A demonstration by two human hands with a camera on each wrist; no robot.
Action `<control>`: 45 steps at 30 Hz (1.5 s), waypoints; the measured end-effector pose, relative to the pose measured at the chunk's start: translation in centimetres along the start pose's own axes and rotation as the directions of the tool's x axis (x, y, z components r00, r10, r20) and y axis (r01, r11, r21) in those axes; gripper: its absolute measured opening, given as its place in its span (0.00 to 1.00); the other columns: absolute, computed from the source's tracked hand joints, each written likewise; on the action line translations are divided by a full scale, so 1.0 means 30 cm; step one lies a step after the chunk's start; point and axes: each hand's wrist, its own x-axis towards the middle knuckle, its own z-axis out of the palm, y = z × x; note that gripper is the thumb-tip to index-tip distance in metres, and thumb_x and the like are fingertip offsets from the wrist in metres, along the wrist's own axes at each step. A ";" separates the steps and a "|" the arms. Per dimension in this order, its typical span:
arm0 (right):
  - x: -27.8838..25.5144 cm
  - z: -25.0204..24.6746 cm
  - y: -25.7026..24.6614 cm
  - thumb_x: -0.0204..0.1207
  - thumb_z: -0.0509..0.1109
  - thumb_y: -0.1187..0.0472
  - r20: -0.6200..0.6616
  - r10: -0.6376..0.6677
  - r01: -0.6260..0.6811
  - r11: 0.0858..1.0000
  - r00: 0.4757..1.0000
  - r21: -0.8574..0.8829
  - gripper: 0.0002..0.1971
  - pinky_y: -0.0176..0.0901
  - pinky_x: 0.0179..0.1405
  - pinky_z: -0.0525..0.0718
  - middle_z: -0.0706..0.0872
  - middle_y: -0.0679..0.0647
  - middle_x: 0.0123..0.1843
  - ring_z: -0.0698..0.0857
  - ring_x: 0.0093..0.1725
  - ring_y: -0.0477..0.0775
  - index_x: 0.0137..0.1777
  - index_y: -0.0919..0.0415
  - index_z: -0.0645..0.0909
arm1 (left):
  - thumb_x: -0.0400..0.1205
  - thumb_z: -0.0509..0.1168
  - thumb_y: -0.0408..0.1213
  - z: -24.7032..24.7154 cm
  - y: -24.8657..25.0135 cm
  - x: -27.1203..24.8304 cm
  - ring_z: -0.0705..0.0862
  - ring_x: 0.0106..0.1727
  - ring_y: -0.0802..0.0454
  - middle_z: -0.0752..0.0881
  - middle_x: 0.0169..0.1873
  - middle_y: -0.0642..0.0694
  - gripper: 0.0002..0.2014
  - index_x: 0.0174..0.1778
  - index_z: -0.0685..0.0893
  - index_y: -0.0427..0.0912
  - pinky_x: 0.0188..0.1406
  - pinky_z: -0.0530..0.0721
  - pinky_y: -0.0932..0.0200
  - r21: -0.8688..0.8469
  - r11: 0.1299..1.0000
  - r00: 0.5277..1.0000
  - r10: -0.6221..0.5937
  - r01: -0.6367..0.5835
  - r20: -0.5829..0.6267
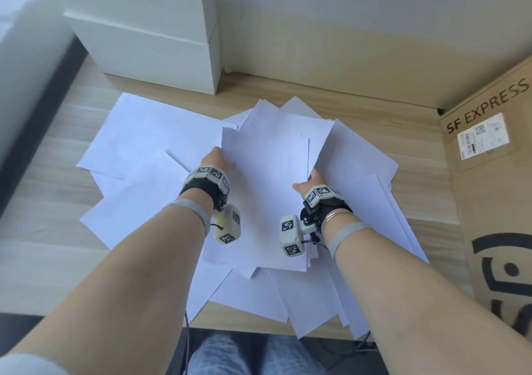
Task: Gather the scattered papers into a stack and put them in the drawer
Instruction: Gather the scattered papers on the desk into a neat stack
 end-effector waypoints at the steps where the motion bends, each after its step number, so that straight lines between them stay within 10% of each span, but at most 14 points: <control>1: -0.003 -0.002 0.000 0.75 0.65 0.67 -0.028 -0.039 0.039 0.999 0.999 0.019 0.16 0.44 0.50 0.77 0.80 0.58 0.52 0.79 0.48 0.58 0.63 0.65 0.73 | 0.80 0.63 0.38 -0.006 0.000 -0.002 0.78 0.66 0.36 0.78 0.65 0.33 0.21 0.66 0.71 0.32 0.56 0.75 0.50 -0.001 1.000 1.000 0.016 -0.016 0.006; 12: -0.085 -0.162 -0.089 0.73 0.62 0.76 -0.249 -0.315 0.384 0.871 0.916 0.308 0.17 0.37 0.44 0.76 0.83 0.54 0.48 0.80 0.47 0.51 0.60 0.66 0.80 | 0.76 0.69 0.34 -0.115 0.025 -0.116 0.82 0.55 0.42 0.83 0.55 0.40 0.24 0.69 0.73 0.39 0.51 0.74 0.57 -0.458 0.875 0.985 0.174 -0.159 -0.009; 20: -0.173 -0.312 -0.209 0.74 0.62 0.80 -0.319 -0.364 0.484 0.682 0.875 0.548 0.14 0.18 0.29 0.78 0.82 0.49 0.38 0.79 0.35 0.44 0.56 0.68 0.80 | 0.77 0.65 0.21 -0.235 0.132 -0.198 0.82 0.38 0.49 0.85 0.40 0.44 0.21 0.66 0.77 0.38 0.56 0.80 0.49 -0.715 0.628 0.944 0.296 -0.306 -0.145; 25: -0.209 -0.347 -0.254 0.74 0.65 0.78 -0.345 -0.409 0.533 0.588 0.845 0.608 0.15 0.37 0.44 0.81 0.84 0.49 0.39 0.83 0.37 0.45 0.41 0.54 0.81 | 0.79 0.61 0.20 -0.278 0.170 -0.244 0.82 0.38 0.56 0.86 0.33 0.54 0.17 0.58 0.76 0.44 0.43 0.81 0.63 -0.773 0.486 0.903 0.344 -0.407 -0.258; 28: -0.230 -0.349 -0.261 0.73 0.72 0.71 -0.334 -0.415 0.532 0.635 0.847 0.561 0.06 0.33 0.37 0.82 0.85 0.49 0.38 0.85 0.29 0.36 0.48 0.62 0.84 | 0.79 0.62 0.21 -0.289 0.172 -0.265 0.81 0.40 0.58 0.82 0.40 0.52 0.15 0.58 0.75 0.41 0.44 0.81 0.62 -0.767 0.456 0.880 0.369 -0.451 -0.299; 32: -0.221 -0.304 -0.248 0.66 0.79 0.68 -0.293 -0.411 0.503 0.745 0.863 0.437 0.16 0.43 0.53 0.83 0.89 0.60 0.50 0.86 0.47 0.51 0.54 0.67 0.85 | 0.76 0.68 0.23 -0.275 0.151 -0.261 0.83 0.50 0.53 0.83 0.52 0.48 0.24 0.68 0.74 0.36 0.48 0.82 0.68 -0.726 0.490 0.865 0.393 -0.483 -0.310; 37: -0.206 -0.245 -0.225 0.65 0.79 0.69 -0.264 -0.366 0.449 0.782 0.892 0.432 0.21 0.37 0.47 0.80 0.87 0.55 0.48 0.84 0.47 0.50 0.59 0.64 0.83 | 0.73 0.69 0.21 -0.229 0.127 -0.226 0.81 0.61 0.49 0.81 0.60 0.45 0.29 0.70 0.72 0.40 0.67 0.77 0.54 -0.702 0.538 0.877 0.388 -0.466 -0.284; 42: -0.172 -0.212 -0.218 0.67 0.79 0.64 -0.284 -0.195 0.315 0.823 0.939 0.473 0.22 0.38 0.44 0.77 0.87 0.60 0.53 0.86 0.49 0.57 0.59 0.71 0.80 | 0.75 0.69 0.24 -0.184 0.116 -0.204 0.84 0.49 0.48 0.84 0.55 0.41 0.23 0.67 0.77 0.34 0.52 0.81 0.59 -0.771 0.518 0.927 0.265 -0.370 -0.267; 45: -0.182 -0.237 -0.239 0.69 0.76 0.68 -0.312 -0.274 0.402 0.771 0.910 0.494 0.14 0.26 0.29 0.80 0.86 0.58 0.47 0.85 0.38 0.51 0.54 0.70 0.82 | 0.75 0.70 0.27 -0.188 0.124 -0.198 0.86 0.37 0.64 0.85 0.48 0.45 0.20 0.63 0.79 0.34 0.35 0.82 0.77 -0.785 0.474 0.913 0.288 -0.399 -0.290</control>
